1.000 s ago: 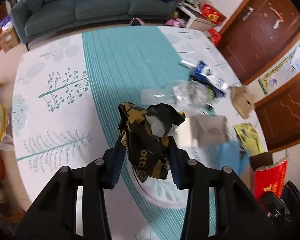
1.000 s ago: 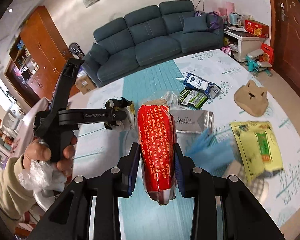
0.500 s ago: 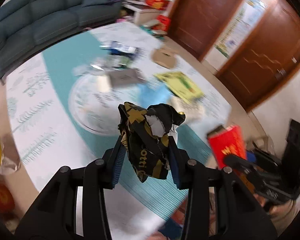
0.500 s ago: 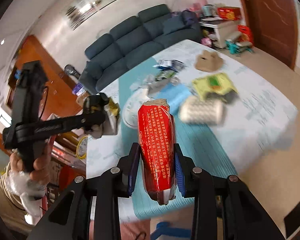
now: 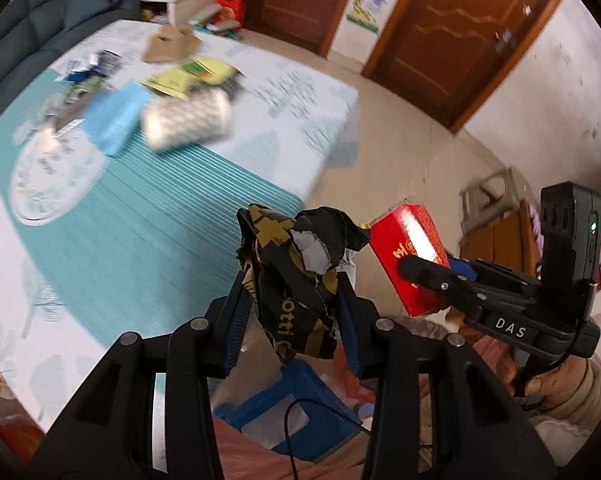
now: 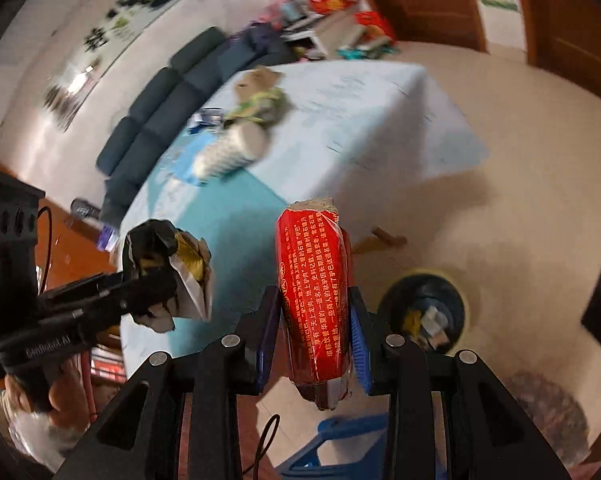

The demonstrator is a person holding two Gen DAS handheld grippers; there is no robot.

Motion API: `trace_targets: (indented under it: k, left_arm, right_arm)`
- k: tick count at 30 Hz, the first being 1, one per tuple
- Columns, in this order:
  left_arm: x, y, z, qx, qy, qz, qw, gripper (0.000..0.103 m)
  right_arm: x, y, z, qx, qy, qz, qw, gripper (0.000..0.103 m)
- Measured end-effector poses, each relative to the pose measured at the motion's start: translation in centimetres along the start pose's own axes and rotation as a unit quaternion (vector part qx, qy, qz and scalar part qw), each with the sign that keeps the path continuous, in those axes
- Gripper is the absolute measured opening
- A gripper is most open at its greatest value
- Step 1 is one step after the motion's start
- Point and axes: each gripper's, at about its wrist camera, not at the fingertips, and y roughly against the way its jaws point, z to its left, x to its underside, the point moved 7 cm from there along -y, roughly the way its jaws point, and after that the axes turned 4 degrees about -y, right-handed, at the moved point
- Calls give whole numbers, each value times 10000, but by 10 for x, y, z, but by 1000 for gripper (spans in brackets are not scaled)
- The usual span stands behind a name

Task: Collect trash
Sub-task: 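Carry the red box and black-and-yellow wrapper over the black trash bin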

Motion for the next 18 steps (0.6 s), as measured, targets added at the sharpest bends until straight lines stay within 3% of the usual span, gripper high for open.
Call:
trace_targets:
  k: [8, 18]
  left_arm:
    - [17, -86, -39, -143, -237, 548, 9981, 37]
    - [38, -179, -61, -460, -286, 1072, 9928, 37]
  right_arm:
    - [17, -34, -72, 509, -625, 119, 9967, 32]
    - [38, -110, -136, 1015, -1057, 699, 9867, 32]
